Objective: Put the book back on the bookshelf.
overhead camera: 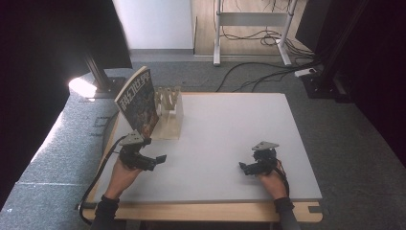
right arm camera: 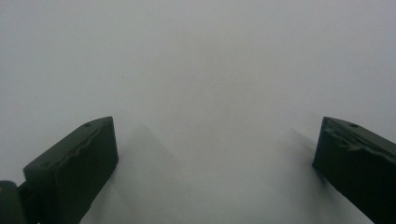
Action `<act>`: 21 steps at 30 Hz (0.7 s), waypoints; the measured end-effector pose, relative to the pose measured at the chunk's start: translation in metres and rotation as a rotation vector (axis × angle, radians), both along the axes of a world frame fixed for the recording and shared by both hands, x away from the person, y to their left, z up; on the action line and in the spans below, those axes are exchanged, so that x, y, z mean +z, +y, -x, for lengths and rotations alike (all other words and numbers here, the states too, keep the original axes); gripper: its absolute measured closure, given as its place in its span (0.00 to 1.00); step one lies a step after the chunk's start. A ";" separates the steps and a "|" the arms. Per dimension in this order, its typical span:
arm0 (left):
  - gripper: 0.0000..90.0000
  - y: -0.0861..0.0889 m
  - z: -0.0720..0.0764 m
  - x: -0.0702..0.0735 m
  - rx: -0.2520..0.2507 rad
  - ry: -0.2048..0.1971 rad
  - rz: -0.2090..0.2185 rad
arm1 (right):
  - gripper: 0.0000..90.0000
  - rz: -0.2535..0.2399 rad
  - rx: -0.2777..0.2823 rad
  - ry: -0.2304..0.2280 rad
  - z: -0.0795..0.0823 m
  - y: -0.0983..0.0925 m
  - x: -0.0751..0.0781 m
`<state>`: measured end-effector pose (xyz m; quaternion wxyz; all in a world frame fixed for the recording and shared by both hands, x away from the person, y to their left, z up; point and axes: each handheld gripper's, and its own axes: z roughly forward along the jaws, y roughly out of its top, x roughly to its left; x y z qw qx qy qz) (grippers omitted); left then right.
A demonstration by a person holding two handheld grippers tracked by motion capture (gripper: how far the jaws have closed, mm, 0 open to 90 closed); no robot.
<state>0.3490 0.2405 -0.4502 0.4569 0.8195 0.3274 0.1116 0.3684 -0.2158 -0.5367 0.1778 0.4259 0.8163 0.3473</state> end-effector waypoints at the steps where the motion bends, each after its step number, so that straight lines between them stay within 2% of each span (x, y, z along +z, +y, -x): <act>1: 0.00 -0.002 0.000 -0.004 -0.002 0.002 -0.007 | 0.00 0.000 0.001 0.001 0.000 0.000 0.000; 14: 0.00 -0.017 -0.001 -0.050 -0.004 0.057 -0.074 | 0.00 0.000 0.001 0.002 0.000 0.000 0.000; 21: 0.00 -0.026 -0.001 -0.070 -0.001 0.085 -0.137 | 0.00 0.000 0.001 0.001 0.000 0.000 0.000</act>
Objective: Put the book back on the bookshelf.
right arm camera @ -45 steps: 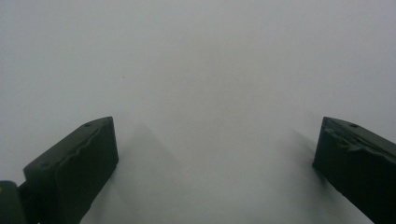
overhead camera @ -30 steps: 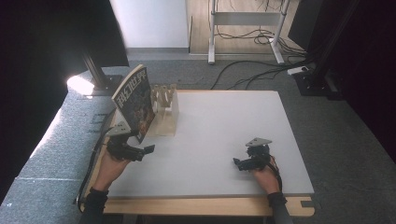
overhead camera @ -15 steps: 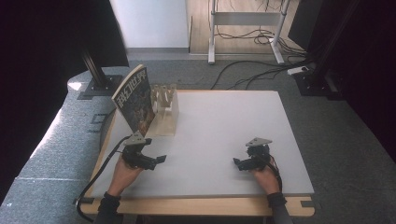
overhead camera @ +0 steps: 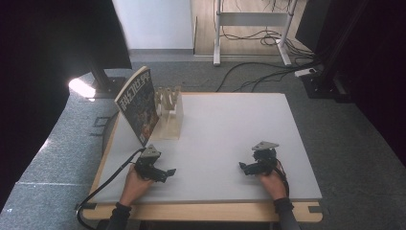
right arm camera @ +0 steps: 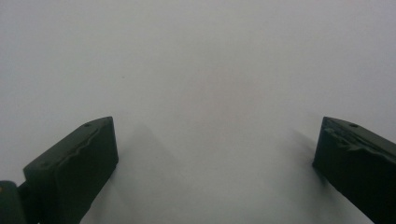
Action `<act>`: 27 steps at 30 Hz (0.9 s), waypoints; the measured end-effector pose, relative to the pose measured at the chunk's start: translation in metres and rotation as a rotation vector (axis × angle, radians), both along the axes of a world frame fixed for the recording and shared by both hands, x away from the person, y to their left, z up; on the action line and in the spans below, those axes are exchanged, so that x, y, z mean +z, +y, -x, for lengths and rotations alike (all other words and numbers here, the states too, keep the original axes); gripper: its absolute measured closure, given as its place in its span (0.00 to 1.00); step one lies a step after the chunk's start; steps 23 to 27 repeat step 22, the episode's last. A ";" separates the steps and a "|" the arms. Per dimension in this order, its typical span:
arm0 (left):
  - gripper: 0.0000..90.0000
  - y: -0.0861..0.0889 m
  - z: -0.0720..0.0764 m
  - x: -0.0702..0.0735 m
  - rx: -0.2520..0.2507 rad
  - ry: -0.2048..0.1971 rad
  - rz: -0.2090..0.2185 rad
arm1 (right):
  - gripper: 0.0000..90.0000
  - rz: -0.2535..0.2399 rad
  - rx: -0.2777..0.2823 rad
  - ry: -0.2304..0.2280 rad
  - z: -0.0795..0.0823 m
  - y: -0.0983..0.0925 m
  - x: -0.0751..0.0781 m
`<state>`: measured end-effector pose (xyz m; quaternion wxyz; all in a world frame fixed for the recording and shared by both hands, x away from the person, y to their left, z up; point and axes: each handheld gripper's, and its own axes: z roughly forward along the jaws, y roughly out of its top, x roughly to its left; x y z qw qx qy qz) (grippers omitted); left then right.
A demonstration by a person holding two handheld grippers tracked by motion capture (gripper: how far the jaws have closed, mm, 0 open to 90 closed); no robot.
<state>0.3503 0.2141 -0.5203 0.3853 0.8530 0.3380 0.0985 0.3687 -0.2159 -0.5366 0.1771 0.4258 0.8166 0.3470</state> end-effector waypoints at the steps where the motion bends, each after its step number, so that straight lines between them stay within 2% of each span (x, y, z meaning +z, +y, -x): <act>1: 0.00 -0.002 0.000 -0.003 0.000 0.005 -0.010 | 0.00 0.000 0.000 0.000 0.000 0.000 0.000; 3: 0.00 -0.005 -0.002 -0.007 -0.003 0.025 -0.037 | 0.00 0.000 0.000 0.000 0.000 0.000 0.000; 5: 0.00 -0.009 -0.002 -0.007 -0.003 0.027 -0.073 | 0.00 0.000 0.000 0.000 0.000 0.000 0.000; 10: 0.00 -0.014 0.001 -0.008 0.000 0.000 -0.126 | 0.00 -0.001 -0.001 0.000 0.000 0.000 0.000; 27: 0.00 -0.014 0.001 -0.009 0.002 -0.002 -0.125 | 0.00 0.000 -0.002 -0.002 0.001 0.000 -0.001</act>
